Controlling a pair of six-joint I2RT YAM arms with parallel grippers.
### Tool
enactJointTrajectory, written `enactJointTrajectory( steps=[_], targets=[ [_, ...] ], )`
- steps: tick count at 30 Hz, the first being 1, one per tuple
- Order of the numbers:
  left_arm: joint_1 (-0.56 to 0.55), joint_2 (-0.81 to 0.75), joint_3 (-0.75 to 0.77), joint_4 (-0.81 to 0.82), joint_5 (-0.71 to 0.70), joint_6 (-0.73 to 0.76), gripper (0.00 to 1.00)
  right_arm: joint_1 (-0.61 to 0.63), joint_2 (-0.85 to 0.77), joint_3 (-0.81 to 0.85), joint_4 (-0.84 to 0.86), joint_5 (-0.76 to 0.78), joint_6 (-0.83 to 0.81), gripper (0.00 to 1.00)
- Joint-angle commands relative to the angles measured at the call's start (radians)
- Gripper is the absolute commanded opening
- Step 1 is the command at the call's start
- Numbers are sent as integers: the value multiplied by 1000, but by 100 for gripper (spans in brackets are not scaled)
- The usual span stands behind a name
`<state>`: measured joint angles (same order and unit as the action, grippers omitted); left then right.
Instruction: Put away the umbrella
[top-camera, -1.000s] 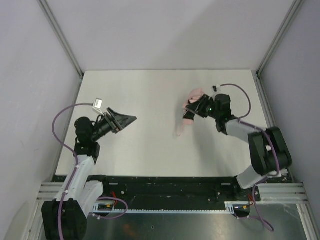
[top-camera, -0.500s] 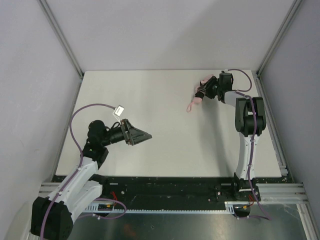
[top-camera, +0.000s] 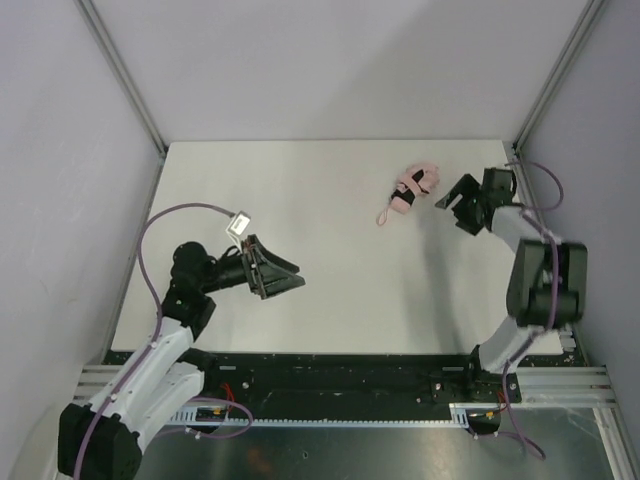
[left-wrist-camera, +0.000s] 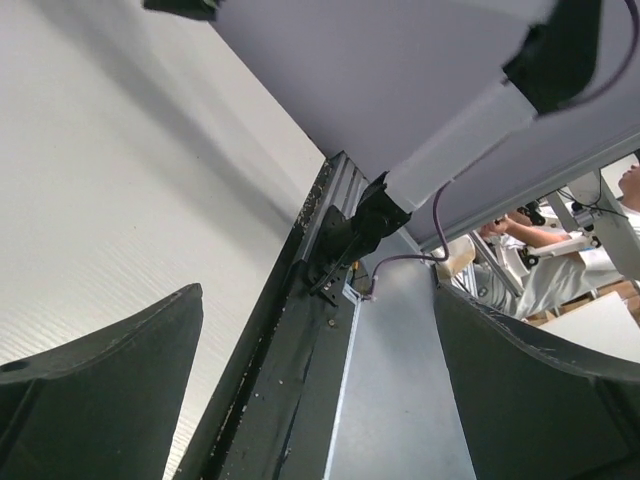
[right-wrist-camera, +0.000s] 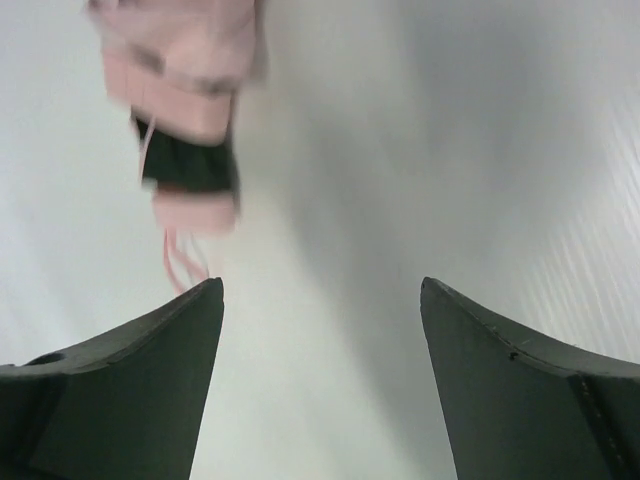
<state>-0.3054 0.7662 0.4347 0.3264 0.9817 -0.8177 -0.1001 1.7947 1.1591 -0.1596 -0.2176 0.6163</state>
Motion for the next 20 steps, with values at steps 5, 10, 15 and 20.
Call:
enactJointTrajectory(
  steps=[5,10,15,20],
  targets=[
    [-5,-213,6,16,-84,5,99,282,-565,-342,-197,199,-138,83],
    [-6,-424,-61,14,-186,-56,100,473,-906,-375,-328,299,-185,83],
    [-6,-624,-125,12,-308,-108,99,519,-1218,-377,-405,291,-201,98],
    [-6,-715,-183,11,-350,-177,99,522,-1455,-377,-426,292,-154,99]
  ],
)
